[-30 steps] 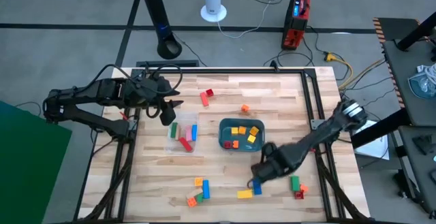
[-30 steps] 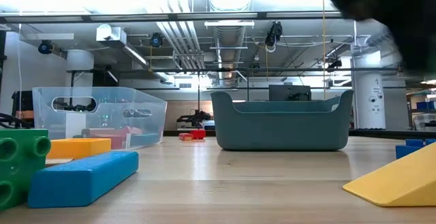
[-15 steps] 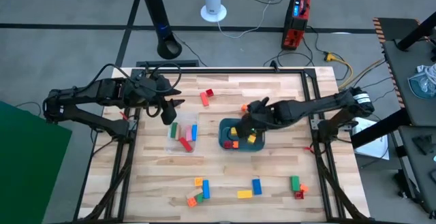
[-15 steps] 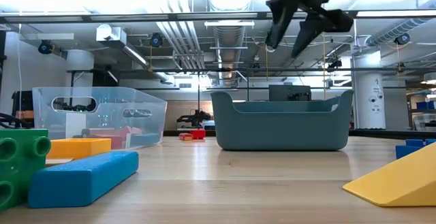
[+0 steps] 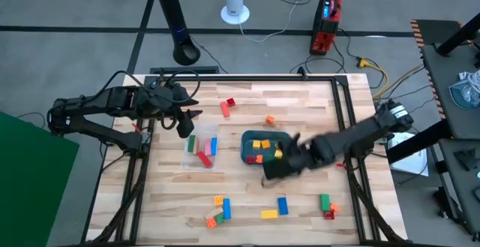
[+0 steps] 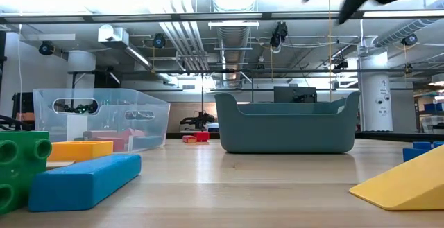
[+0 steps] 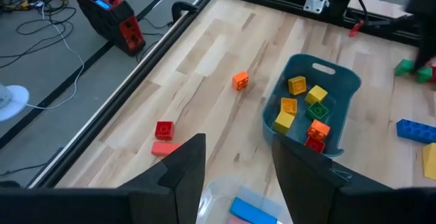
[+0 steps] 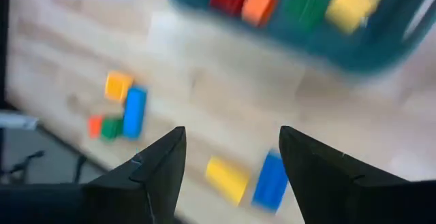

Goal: Sort blocks by size
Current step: Put the blue rectangular game piece into the transparent bin

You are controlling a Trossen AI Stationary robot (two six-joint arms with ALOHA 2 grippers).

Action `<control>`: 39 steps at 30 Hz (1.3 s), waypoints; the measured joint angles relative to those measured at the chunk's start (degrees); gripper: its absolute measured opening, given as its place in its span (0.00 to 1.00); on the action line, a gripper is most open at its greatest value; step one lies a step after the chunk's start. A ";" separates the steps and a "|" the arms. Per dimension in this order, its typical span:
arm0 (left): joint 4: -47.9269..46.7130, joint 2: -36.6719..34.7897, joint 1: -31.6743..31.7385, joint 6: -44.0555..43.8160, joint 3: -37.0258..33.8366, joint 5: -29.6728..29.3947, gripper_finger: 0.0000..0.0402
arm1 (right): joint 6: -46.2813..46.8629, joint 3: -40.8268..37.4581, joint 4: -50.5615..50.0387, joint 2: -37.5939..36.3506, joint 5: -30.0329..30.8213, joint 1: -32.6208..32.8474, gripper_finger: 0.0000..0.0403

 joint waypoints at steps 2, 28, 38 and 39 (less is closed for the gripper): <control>0.00 0.01 -0.01 0.59 0.00 0.00 0.39 | 6.21 0.00 1.80 1.32 -0.05 4.15 0.56; 0.02 0.00 0.01 3.38 0.00 0.00 0.39 | 15.24 -1.58 3.88 20.68 -13.20 7.85 0.67; 0.02 0.02 0.01 3.36 0.00 0.00 0.39 | 8.97 -4.30 5.98 20.68 -12.76 4.61 0.58; 0.02 0.01 0.00 3.36 0.00 0.00 0.39 | 8.97 -4.56 6.70 20.68 -12.80 4.55 0.57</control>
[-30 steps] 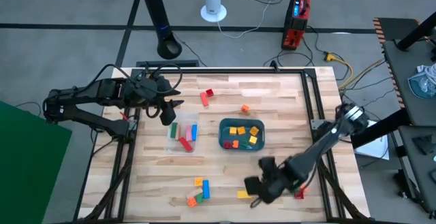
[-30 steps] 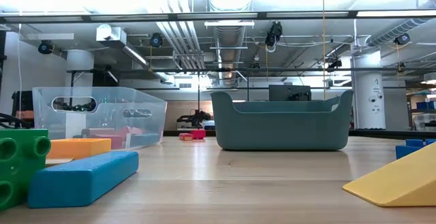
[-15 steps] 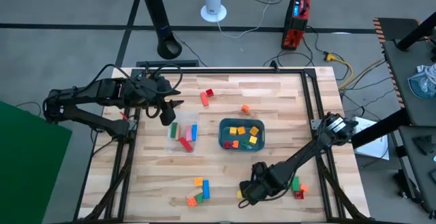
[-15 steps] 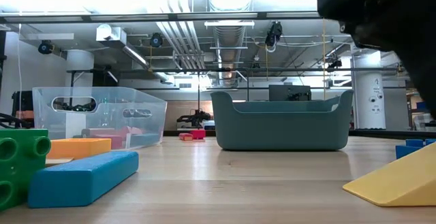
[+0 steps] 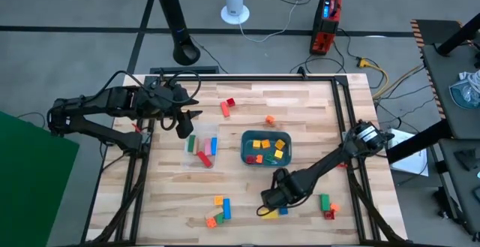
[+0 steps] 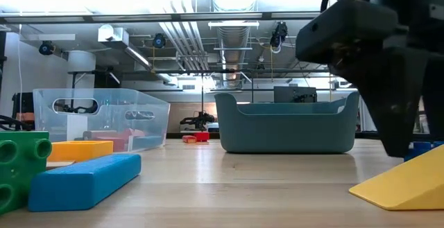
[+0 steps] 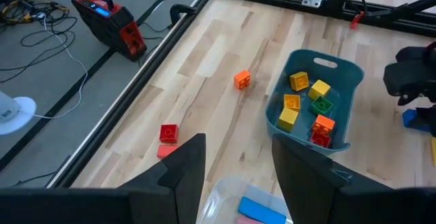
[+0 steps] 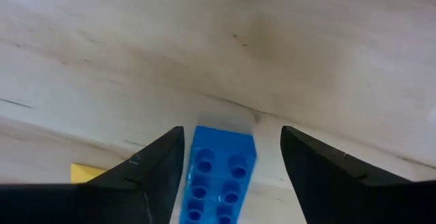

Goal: Sort blocks by size
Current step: Put the blue rectangular game piece into the transparent bin

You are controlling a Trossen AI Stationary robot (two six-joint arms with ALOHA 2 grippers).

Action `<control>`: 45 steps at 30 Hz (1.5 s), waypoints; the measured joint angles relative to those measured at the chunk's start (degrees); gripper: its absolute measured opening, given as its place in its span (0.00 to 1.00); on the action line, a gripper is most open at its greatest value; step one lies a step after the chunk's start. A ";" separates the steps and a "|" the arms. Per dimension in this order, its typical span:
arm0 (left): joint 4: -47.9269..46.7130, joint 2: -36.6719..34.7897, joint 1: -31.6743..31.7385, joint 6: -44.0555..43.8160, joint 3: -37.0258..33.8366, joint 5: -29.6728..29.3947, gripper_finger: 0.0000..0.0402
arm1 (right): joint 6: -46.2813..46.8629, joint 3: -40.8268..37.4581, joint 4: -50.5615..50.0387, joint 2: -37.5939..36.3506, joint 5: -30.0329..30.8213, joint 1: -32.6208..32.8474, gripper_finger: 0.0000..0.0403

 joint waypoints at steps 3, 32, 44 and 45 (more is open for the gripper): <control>0.00 0.00 -0.01 0.00 0.00 0.00 0.39 | 0.25 -0.55 1.68 0.00 -0.07 0.05 0.54; -0.03 0.01 0.01 0.00 0.00 0.00 0.39 | -1.39 -1.02 3.92 3.18 -1.91 0.95 0.49; 0.00 0.01 -0.01 0.88 -0.04 -0.02 0.39 | -0.40 1.35 -5.79 0.95 1.83 0.74 0.33; 0.09 0.01 -0.01 0.94 -0.07 -0.02 0.39 | -0.41 1.83 -6.20 0.06 2.65 0.42 0.33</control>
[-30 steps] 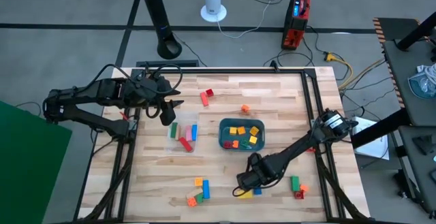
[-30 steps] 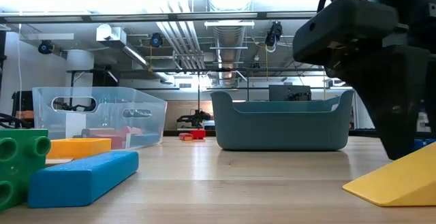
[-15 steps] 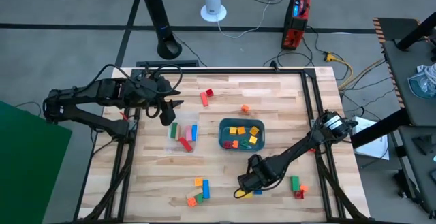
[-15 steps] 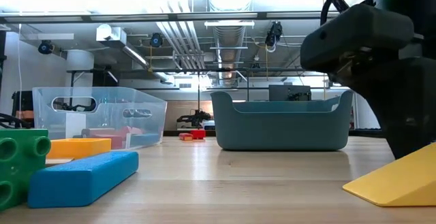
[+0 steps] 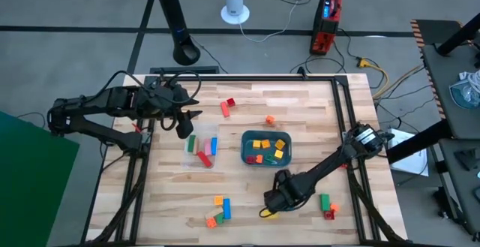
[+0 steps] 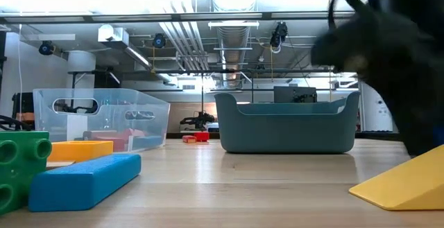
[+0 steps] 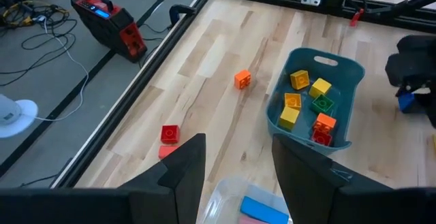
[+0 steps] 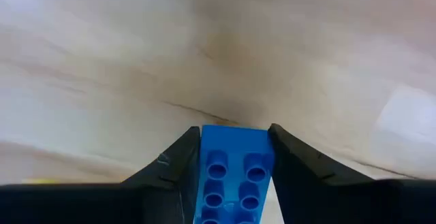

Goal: Sort blocks by size
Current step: Put the blue rectangular game piece into the transparent bin, then put the yellow square game piece into the blue bin

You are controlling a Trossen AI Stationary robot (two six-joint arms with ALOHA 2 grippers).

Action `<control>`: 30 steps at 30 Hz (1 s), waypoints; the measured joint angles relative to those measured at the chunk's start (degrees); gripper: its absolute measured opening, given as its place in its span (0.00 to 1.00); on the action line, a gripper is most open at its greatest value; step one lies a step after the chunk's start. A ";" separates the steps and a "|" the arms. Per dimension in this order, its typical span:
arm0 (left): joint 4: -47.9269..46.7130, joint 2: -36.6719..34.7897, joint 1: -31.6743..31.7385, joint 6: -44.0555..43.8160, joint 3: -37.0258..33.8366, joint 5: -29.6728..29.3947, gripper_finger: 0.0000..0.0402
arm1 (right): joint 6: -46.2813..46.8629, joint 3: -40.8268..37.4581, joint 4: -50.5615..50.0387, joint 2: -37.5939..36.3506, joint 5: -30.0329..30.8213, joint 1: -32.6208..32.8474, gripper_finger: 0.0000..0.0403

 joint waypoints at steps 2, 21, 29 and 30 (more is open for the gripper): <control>0.95 0.00 0.02 0.00 -0.02 0.00 0.39 | -0.61 1.24 0.85 -2.47 2.97 -0.58 0.33; -7.47 -0.81 0.00 0.34 13.87 0.00 0.39 | -55.89 13.50 54.46 1.28 16.75 -27.22 0.41; -8.09 -1.80 0.00 -0.22 14.23 -0.25 0.39 | -60.24 27.27 47.95 10.98 9.73 -30.15 0.58; -8.21 -1.83 0.00 -0.55 14.23 -0.28 0.39 | -60.18 29.83 45.79 12.17 9.31 -30.24 0.59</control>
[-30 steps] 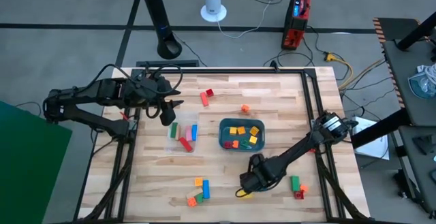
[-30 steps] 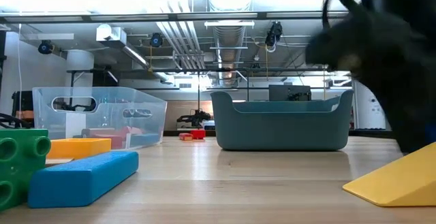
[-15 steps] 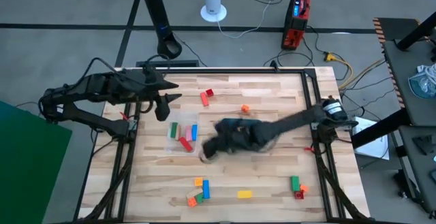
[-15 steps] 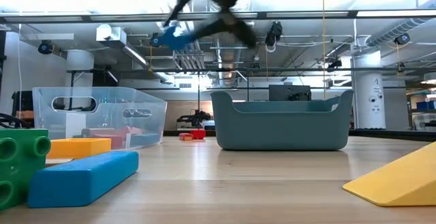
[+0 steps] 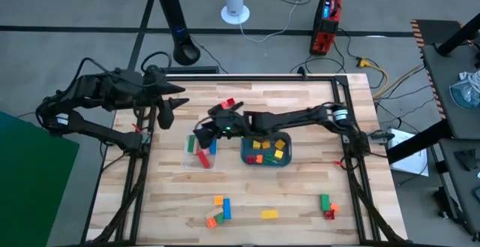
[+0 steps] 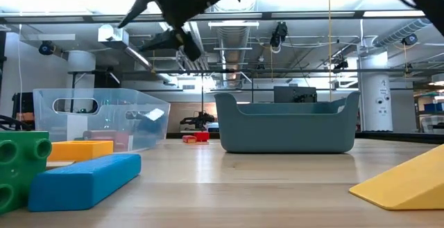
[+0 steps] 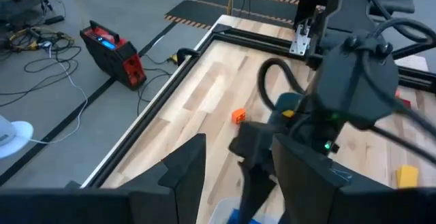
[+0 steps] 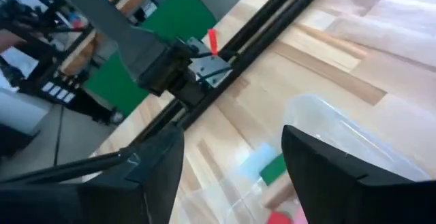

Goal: Sort blocks by size
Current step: Put the yellow square game piece into the blue bin

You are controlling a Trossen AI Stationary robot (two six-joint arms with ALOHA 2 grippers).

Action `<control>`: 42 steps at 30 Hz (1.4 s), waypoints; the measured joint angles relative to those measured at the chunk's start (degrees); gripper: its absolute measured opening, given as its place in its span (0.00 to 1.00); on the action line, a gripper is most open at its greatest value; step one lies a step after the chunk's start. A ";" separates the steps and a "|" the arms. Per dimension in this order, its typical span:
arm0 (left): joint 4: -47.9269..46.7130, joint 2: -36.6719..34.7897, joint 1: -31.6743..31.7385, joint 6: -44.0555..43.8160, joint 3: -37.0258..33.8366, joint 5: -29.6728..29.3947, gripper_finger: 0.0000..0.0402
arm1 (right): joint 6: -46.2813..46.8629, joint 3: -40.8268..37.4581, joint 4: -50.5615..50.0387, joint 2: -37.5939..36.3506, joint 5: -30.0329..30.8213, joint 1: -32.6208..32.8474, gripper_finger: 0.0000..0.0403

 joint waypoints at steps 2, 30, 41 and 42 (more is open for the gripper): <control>-0.97 -0.03 0.00 -0.76 0.00 0.00 0.39 | -0.56 4.88 -6.45 1.71 0.38 -0.02 0.59; -9.29 9.05 -26.34 -57.67 -9.39 6.38 0.39 | 6.21 12.62 -81.50 -16.10 22.45 11.11 0.35; 2.05 24.68 -35.60 -82.58 -9.55 10.45 0.39 | 5.97 5.02 -79.14 -30.40 22.53 16.90 0.20; 3.66 26.34 -35.54 -83.10 -9.55 10.77 0.39 | 6.09 4.28 -78.81 -31.50 22.57 16.93 0.19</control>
